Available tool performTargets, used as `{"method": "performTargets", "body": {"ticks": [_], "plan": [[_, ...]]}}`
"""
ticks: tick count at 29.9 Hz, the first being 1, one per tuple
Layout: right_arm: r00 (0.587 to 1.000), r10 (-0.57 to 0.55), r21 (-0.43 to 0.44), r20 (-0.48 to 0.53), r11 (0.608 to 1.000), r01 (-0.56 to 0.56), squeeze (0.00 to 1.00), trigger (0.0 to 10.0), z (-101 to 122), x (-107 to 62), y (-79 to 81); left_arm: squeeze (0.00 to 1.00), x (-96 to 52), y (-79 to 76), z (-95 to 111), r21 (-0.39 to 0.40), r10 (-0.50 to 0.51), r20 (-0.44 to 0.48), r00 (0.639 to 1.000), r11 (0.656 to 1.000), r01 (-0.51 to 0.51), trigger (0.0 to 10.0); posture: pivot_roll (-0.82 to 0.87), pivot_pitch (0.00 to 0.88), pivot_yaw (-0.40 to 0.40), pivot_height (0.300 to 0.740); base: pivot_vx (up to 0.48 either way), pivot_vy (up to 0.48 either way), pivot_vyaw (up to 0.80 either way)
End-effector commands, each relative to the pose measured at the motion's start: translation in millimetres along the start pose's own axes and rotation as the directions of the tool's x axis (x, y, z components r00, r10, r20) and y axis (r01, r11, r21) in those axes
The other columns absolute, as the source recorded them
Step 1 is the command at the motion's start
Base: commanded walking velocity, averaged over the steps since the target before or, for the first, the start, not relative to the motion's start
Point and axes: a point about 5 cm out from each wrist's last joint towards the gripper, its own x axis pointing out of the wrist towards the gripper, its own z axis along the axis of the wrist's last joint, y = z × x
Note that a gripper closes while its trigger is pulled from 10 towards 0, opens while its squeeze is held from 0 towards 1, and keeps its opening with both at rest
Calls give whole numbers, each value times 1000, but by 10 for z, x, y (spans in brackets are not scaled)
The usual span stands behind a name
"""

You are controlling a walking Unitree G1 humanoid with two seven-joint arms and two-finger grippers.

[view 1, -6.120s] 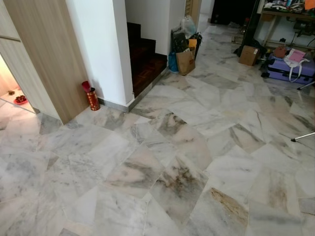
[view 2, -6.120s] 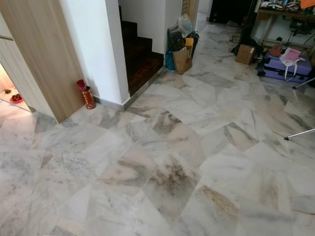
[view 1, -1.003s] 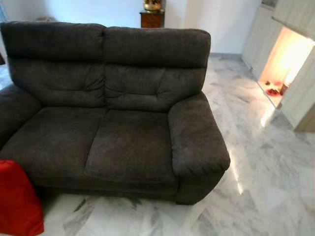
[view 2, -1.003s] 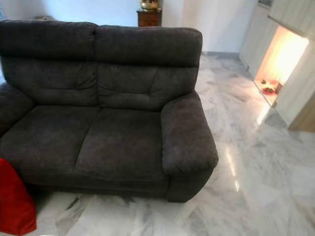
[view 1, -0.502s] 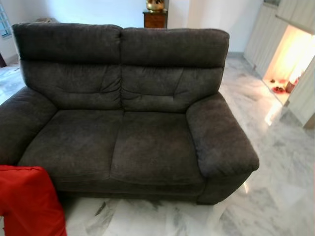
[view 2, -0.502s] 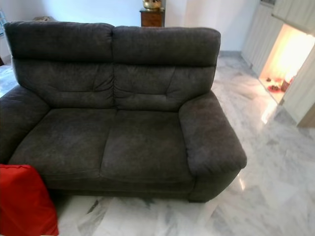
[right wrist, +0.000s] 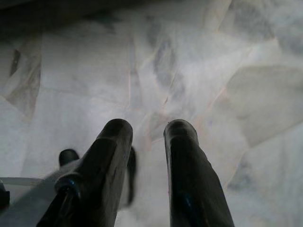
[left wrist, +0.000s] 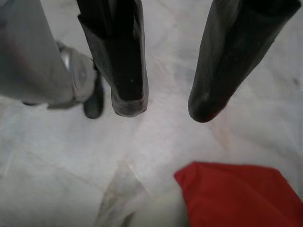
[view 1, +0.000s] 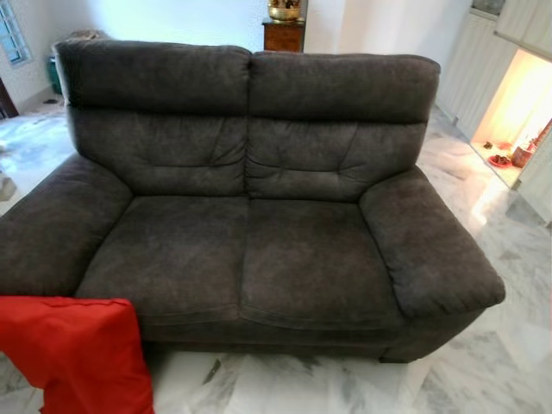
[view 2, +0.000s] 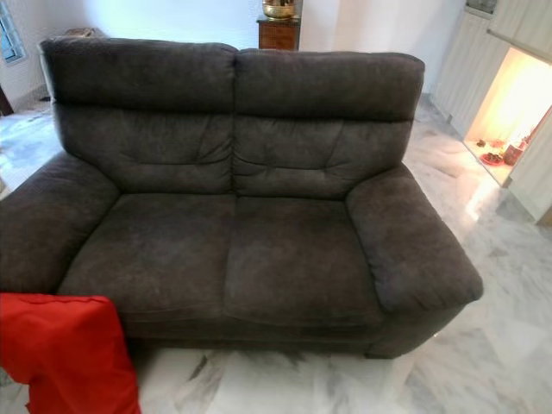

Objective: Move the pillow to the sofa from floor

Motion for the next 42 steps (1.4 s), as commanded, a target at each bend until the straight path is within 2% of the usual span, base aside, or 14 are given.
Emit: {"method": "performTargets", "body": {"ticks": [1,21,22,24,37,42], "plan": [[965,248,-150,79,960,-235,0,10000,495,97,880,0,58,-122,22,-63,65,-84,994,996,-70,10000,50,84,21,740,0,472,0],[967,245,-143,71,962,-233,0,10000,487,98,876,0,58,-123,23,-59,64,-84,994,996,-69,10000,48,75,22,740,0,472,0],[955,284,-92,83,957,-277,0,10000,496,89,952,0,58,-99,32,-55,68,-83,994,996,-73,10000,72,89,32,740,0,472,0],[949,303,-70,93,952,-297,0,10000,506,83,989,0,58,-87,37,-56,71,-82,994,996,-76,10000,74,94,30,740,0,472,0],[946,310,-69,96,950,-304,0,10000,523,81,1024,0,60,-81,42,-54,79,-88,993,995,-84,10000,74,94,31,740,0,468,0],[946,310,-69,97,950,-304,0,10000,523,81,1020,0,60,-79,48,-47,79,-83,993,995,-83,10000,75,92,32,740,0,0,0]]}}
